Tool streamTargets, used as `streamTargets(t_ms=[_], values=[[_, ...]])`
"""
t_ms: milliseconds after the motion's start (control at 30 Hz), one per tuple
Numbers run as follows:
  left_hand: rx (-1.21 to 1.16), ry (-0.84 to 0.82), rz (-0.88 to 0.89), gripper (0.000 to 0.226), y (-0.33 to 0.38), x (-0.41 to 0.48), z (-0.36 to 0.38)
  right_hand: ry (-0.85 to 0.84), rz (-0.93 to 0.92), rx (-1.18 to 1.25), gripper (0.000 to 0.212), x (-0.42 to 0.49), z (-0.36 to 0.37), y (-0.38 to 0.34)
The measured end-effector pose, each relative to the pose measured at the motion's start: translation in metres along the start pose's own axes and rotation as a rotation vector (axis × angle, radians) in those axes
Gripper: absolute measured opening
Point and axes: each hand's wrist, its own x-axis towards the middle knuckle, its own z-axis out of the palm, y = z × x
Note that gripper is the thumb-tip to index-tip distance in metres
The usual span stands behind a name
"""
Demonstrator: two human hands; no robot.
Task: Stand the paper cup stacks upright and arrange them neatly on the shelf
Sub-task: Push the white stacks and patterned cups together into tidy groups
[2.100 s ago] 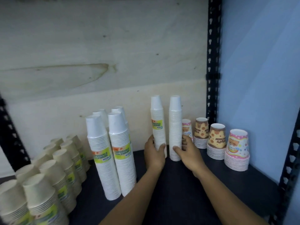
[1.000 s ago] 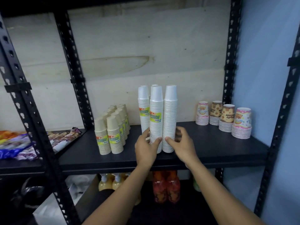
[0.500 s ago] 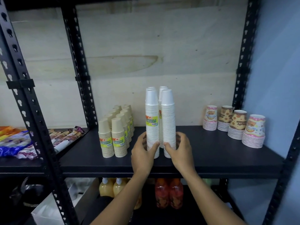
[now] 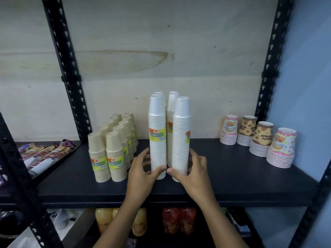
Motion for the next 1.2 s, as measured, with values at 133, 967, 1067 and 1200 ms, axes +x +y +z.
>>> streamTargets(t_ms=[133, 967, 1067, 1200], values=[[-0.081, -0.144, -0.038, 0.074, -0.004, -0.002, -0.008, -0.169, 0.077, 0.147, 0.072, 0.002, -0.011, 0.005], [-0.034, -0.121, -0.069, 0.065, -0.011, 0.004, -0.006, 0.072, -0.016, -0.226, 0.066, -0.002, 0.019, -0.001], [-0.043, -0.123, -0.076, 0.063, -0.01, 0.003, -0.006, 0.072, -0.031, -0.241, 0.071, -0.005, 0.019, -0.002], [-0.054, -0.16, -0.1, 0.059, -0.008, 0.003, -0.007, 0.005, -0.036, -0.204, 0.075, -0.006, 0.016, -0.003]])
